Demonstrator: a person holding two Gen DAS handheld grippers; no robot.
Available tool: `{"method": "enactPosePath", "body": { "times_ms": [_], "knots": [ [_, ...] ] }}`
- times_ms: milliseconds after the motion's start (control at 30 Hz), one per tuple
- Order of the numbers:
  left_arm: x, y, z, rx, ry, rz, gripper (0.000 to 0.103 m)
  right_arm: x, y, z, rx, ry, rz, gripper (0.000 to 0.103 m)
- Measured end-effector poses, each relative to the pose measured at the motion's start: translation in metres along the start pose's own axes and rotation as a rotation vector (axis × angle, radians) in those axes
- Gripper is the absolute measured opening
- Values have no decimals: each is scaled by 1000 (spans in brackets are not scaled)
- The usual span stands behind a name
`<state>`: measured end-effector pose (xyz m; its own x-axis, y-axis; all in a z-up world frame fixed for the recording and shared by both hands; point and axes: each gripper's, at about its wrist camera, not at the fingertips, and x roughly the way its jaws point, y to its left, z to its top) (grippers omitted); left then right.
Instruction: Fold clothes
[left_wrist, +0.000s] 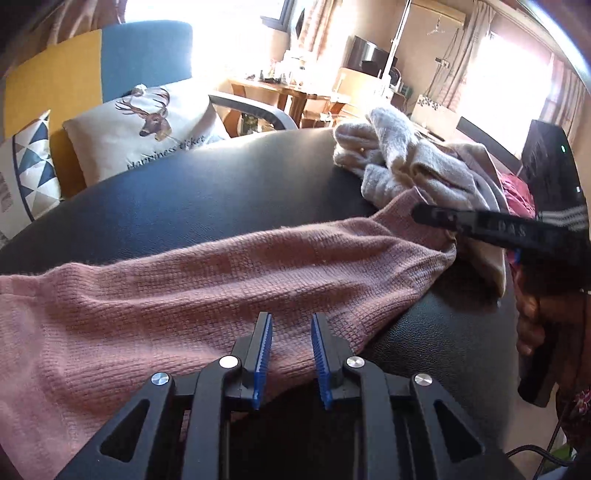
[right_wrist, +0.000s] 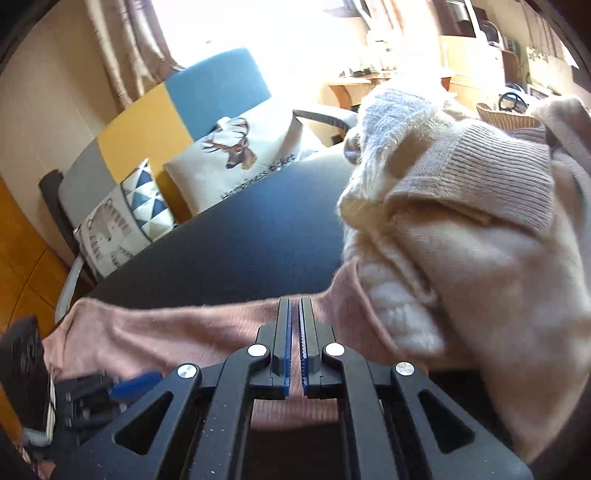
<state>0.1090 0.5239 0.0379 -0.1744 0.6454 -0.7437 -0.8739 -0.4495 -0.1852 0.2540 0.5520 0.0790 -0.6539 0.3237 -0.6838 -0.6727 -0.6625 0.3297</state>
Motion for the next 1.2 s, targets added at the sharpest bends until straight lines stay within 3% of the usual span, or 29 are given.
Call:
{"method": "enactPosePath", "body": {
  "times_ms": [167, 233, 300, 433, 500, 533, 667, 833, 933, 1000, 1200],
  "knots": [
    [0, 27, -3, -38, 34, 90, 22, 5, 15, -26, -126, 92, 48, 4],
    [-2, 38, -9, -66, 26, 63, 22, 16, 17, -34, -178, 124, -11, 4],
    [-3, 45, -12, -83, 23, 44, 22, 18, 1, -39, -146, 119, -41, 1],
    [-1, 46, -14, -84, 16, 35, 22, 20, -36, -31, 80, 107, -18, 1],
    [-2, 46, -16, -87, 13, 30, 22, 20, -37, -29, 96, 128, -1, 1],
    [-3, 47, -17, -91, 11, 26, 22, 17, -36, -27, 105, 131, 17, 6],
    [-4, 52, -18, -115, 7, -2, 22, -9, -26, -12, 75, 15, 85, 6],
    [-4, 55, -19, -132, 3, -22, 22, -13, -39, -2, 53, -34, -116, 6],
    [-4, 57, -19, -139, 3, -29, 22, 0, -73, -6, 119, 21, -253, 6],
    [-4, 59, -19, -145, 3, -36, 22, 10, -97, -10, 151, 32, -222, 0],
    [-3, 64, -20, -161, 1, -55, 22, 21, -110, 13, 68, 28, -365, 0]
  ]
}}
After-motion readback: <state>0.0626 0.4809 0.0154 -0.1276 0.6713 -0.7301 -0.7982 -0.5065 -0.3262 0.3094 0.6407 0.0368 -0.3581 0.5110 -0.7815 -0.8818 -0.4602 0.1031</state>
